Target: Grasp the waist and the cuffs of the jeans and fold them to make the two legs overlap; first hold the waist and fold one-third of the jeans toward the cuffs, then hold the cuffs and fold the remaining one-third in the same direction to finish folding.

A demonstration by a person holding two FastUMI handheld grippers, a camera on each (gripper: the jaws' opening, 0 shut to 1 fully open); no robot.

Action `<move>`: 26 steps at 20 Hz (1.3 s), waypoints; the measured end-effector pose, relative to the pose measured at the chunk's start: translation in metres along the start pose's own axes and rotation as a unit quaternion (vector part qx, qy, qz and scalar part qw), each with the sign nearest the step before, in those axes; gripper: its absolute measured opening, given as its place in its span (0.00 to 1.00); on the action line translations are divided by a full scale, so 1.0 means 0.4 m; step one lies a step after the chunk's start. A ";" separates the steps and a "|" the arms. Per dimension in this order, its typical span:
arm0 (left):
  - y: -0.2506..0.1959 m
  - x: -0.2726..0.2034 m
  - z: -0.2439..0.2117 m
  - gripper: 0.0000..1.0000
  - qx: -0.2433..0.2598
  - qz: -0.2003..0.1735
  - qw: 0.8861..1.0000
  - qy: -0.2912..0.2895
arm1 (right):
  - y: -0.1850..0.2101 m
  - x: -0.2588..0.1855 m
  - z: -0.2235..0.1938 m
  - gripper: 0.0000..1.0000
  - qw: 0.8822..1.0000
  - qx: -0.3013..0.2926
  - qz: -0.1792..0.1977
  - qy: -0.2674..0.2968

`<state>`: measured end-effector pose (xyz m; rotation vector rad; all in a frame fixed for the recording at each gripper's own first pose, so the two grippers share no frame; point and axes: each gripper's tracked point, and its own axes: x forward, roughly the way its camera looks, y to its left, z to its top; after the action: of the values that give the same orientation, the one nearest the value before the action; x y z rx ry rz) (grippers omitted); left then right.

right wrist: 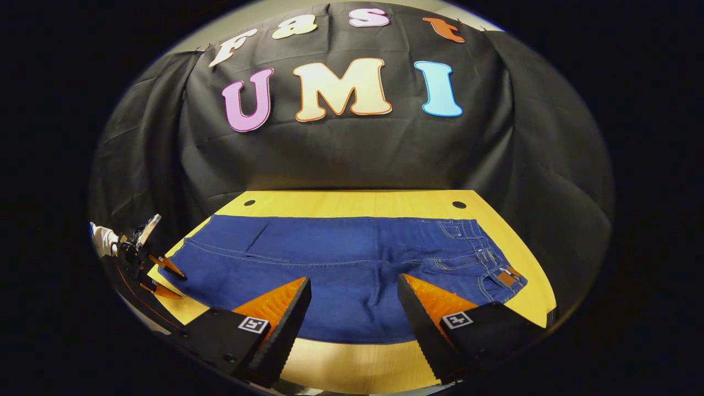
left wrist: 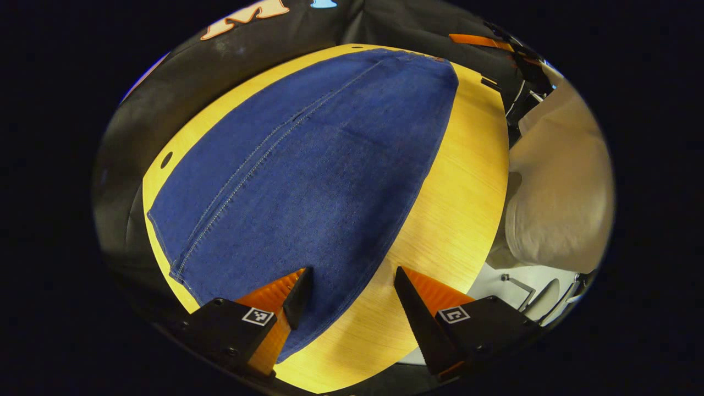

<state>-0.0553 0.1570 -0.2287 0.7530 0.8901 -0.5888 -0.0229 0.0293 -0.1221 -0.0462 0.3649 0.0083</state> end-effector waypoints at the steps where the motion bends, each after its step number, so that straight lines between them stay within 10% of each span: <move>1: 0.008 0.003 -0.002 0.92 0.002 0.002 1.000 0.005 | -0.005 0.001 -0.001 0.98 1.000 -0.002 0.000 0.001; 15: 0.016 0.005 -0.010 0.78 -0.017 -0.011 0.999 0.049 | -0.049 0.029 -0.030 0.94 0.999 -0.002 0.025 0.029; 22: 0.038 0.007 -0.005 0.04 0.016 0.000 0.998 0.059 | -0.078 0.038 -0.042 0.94 0.999 0.003 0.036 0.040; 26: 0.031 0.005 -0.006 0.00 0.002 -0.012 0.997 0.071 | -0.074 0.038 -0.082 0.98 0.994 -0.038 0.072 0.068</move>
<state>-0.0466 0.1662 -0.2272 0.7954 1.0304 -0.5628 -0.0199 -0.0019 -0.1566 -0.0959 0.5043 0.1628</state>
